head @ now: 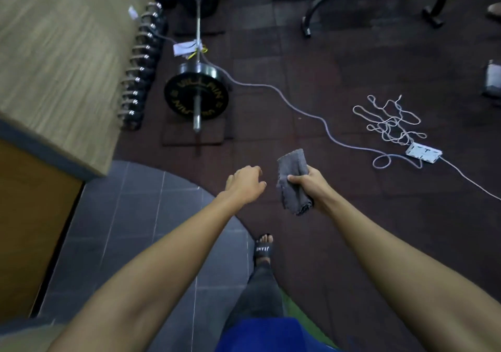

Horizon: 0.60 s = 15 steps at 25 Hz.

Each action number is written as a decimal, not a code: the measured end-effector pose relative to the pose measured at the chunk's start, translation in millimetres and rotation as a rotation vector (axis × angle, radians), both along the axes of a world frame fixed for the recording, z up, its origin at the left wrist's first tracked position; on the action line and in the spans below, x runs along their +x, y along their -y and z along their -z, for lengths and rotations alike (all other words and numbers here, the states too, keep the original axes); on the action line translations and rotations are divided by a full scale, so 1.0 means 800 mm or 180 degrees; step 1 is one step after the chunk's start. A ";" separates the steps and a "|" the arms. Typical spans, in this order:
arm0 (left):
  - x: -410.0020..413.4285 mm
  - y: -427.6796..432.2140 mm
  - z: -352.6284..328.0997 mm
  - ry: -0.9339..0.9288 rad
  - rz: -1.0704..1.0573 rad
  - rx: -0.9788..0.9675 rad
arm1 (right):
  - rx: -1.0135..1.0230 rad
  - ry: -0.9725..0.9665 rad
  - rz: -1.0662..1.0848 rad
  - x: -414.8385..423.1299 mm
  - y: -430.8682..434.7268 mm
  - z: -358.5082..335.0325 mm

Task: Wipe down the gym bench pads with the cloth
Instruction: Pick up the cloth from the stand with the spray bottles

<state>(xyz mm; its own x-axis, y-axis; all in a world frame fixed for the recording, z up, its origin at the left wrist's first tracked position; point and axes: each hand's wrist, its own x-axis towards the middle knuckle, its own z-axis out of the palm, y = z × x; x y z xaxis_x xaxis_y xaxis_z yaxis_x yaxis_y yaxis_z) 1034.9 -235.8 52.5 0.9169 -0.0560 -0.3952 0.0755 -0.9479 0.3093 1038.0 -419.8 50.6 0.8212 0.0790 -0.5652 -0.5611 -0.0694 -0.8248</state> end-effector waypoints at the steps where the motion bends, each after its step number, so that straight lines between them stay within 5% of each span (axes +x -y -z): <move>1: 0.044 0.005 -0.001 -0.0002 0.0071 -0.0021 | -0.0008 0.0022 0.0097 0.037 0.006 -0.001; 15: 0.608 0.178 -0.003 -0.0014 0.0884 0.0004 | 0.0008 0.0009 0.1069 0.542 0.165 0.007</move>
<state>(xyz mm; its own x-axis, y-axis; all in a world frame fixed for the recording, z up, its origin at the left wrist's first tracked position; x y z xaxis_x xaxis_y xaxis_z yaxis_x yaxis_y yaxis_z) 1521.5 -378.3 54.8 0.8647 -0.3043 -0.3995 -0.1858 -0.9329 0.3084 1471.7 -551.9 45.1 0.8031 -0.1950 -0.5630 -0.5499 0.1210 -0.8264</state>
